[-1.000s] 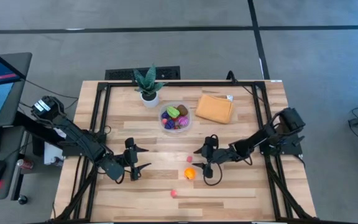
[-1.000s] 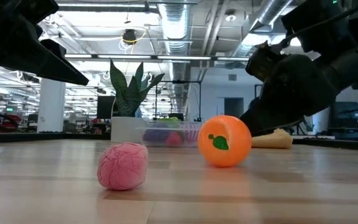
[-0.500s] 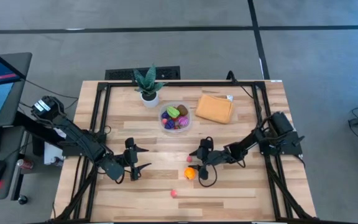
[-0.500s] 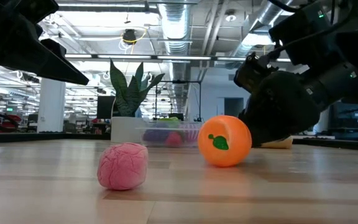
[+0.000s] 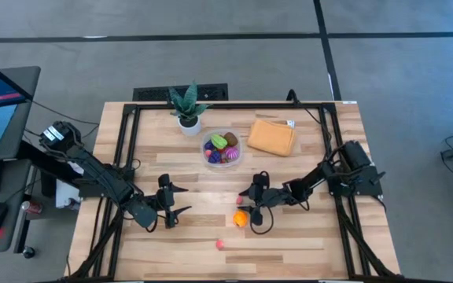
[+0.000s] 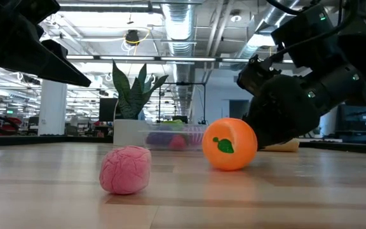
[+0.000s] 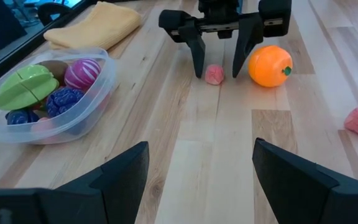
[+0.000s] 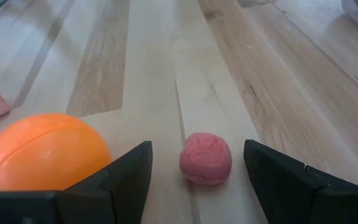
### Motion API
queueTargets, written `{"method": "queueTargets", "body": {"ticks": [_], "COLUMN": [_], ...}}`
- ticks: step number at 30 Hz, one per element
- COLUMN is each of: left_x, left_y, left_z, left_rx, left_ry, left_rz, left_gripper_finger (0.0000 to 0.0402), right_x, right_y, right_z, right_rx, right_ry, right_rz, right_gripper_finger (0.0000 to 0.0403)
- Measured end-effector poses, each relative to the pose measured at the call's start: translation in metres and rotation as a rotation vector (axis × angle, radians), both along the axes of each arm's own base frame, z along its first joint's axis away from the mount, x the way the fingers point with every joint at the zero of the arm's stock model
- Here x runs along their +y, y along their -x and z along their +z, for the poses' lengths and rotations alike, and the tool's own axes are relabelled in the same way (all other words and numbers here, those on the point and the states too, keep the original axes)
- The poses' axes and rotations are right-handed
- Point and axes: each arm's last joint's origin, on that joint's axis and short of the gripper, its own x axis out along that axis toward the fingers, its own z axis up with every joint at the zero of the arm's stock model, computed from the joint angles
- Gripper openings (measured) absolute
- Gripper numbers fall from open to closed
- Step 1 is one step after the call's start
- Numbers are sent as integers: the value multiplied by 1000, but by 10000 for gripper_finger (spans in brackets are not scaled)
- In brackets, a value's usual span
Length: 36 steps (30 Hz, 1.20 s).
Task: Pick and placing Produce into tupperware
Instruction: Put the top pink peach into the transparent bin
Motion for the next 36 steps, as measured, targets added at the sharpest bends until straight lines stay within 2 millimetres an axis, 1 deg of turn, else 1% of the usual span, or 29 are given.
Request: {"method": "queueTargets", "body": {"ticks": [8,11,15,24,27,30,36], "left_x": [0,0,0,0,0,0,0], "left_y": [0,0,0,0,0,0,0], "left_z": [0,0,0,0,0,0,0], "left_rx": [0,0,0,0,0,0,0], "left_ry": [0,0,0,0,0,0,0], "left_rz": [0,0,0,0,0,0,0], "left_gripper_finger": [277,277,277,277,277,277,277], "right_x": [0,0,0,0,0,0,0], "right_y": [0,0,0,0,0,0,0], "right_z": [0,0,0,0,0,0,0], "right_rx": [0,0,0,1,1,0,1], "right_ry": [4,4,4,4,4,4,4], "right_rz": [3,3,2,2,2,2,2], "right_gripper_finger": [274,267,241,145,121,111,118]}}
